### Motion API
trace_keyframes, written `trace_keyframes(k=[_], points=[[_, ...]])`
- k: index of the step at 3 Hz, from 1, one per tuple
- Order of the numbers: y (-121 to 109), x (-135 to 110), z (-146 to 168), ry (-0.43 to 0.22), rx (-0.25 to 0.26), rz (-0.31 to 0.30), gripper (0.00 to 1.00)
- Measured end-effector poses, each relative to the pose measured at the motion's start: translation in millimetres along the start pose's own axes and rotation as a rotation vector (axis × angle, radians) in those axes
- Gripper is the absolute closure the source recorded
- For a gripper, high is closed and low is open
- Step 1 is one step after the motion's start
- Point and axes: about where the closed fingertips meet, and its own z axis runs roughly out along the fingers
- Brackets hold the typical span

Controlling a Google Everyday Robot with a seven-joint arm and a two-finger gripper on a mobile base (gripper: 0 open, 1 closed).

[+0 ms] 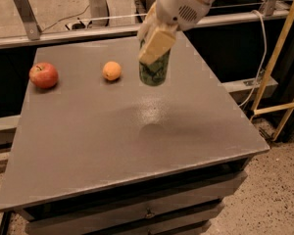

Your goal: Move green can near orange

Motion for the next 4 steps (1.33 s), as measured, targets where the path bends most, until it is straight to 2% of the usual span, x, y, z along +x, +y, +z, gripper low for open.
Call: trace_keyframes(k=[1, 2, 4], points=[[-59, -11, 2, -0.079, 0.063, 0.03, 1.0], [-58, -11, 3, -0.078, 0.06, 0.03, 1.0], [-99, -10, 70, -0.087, -0.022, 0.039, 1.0]])
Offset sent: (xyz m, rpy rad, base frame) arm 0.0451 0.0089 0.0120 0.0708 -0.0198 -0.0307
